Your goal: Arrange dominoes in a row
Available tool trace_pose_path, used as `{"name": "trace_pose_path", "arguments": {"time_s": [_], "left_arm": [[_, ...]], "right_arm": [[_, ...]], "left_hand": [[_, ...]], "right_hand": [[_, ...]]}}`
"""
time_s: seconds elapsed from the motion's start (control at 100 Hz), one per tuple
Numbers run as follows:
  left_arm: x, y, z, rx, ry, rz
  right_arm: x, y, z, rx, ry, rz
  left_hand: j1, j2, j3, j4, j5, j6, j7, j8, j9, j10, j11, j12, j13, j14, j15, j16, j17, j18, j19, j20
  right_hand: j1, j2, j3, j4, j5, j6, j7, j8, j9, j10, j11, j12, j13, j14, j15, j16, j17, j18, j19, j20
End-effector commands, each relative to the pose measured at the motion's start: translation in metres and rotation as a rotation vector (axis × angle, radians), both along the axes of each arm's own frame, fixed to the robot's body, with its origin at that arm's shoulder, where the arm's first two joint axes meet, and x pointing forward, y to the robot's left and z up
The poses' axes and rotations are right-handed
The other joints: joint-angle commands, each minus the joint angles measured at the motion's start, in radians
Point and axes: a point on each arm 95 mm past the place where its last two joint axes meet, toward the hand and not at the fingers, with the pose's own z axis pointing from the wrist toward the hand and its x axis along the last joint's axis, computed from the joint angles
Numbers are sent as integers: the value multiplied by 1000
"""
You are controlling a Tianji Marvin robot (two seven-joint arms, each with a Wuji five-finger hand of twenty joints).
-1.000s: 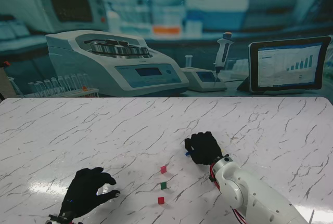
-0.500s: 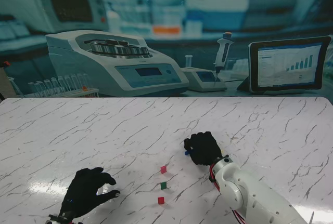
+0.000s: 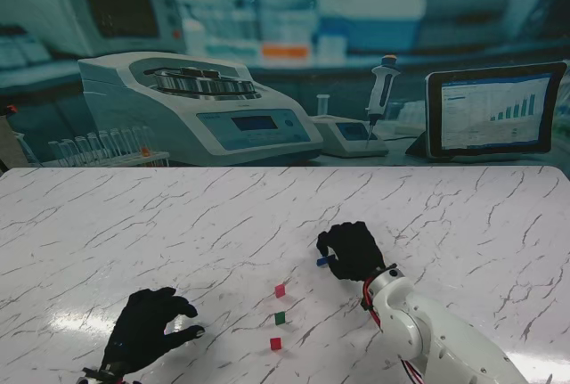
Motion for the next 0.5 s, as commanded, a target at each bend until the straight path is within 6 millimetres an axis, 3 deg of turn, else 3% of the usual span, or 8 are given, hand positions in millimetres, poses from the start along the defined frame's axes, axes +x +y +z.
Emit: {"name": "trace_pose_path", "arguments": {"time_s": [0.0,0.08,0.12,0.15,0.21,0.32,0.49], "left_arm": [[-4,-2,-3,-17,16,-11],[-4,-2,-2,-14,14,-10],[-4,-1,-2,-13,13,-11],[-4,-1,-2,-11,12,-11],[-4,-1,-2,-9,11,-12],[-4,-1,-2,-6,9,-14],[-4,-1,-3,-3,6,-17]], "right_arm": [[-4,4,1,10,6,15],[-3,3,4,3,18,21],[-3,3,5,-6,28,24],[-2,3,5,-11,35,26],[-2,3,5,-17,50,28],[0,4,4,-34,57,26],[0,6,0,-32,71,26]], "left_hand": [[15,9,-14,-6,9,-28,10,8,14,-20,15,14,11,-28,16,14,-3,-18,30,17],[15,8,-14,-6,8,-29,11,8,14,-22,15,14,11,-30,16,14,-3,-19,30,17],[15,6,-14,-6,8,-29,11,7,14,-20,15,14,10,-29,16,14,-2,-20,30,17],[14,6,-14,-6,7,-28,11,7,13,-22,15,14,10,-29,16,14,-3,-21,30,17],[12,4,-15,-6,7,-29,11,7,13,-21,15,14,9,-30,15,14,-2,-22,30,17],[11,3,-14,-6,7,-29,12,7,12,-22,15,14,10,-30,15,14,-3,-22,29,16],[10,1,-14,-5,7,-30,13,7,12,-22,15,14,11,-28,16,13,-2,-23,28,16]], "right_hand": [[-28,18,-1,-11,-48,40,-97,-67,-23,18,-56,-41,-35,18,-33,-23,-17,88,-11,-12],[-70,66,0,28,-12,96,-348,-90,-33,17,-93,-97,-49,10,-54,-27,-21,88,-18,-9],[-83,88,-2,50,7,113,-431,-105,-38,17,-111,-111,-56,6,-61,-31,-22,88,-21,-9],[-87,99,-6,67,22,122,-500,-74,-41,18,-123,-123,-61,5,-66,-35,-23,88,-22,-8],[-87,104,-13,70,35,141,-588,-91,-49,22,-166,-151,-76,2,-84,-46,-26,88,-28,-8],[-81,110,-11,74,49,159,-667,-120,-54,24,-205,-177,-86,1,-95,-56,-30,96,-36,-8],[-85,108,-13,73,59,157,-686,-123,-58,25,-209,-181,-92,-2,-95,-57,-31,96,-37,-7]]}}
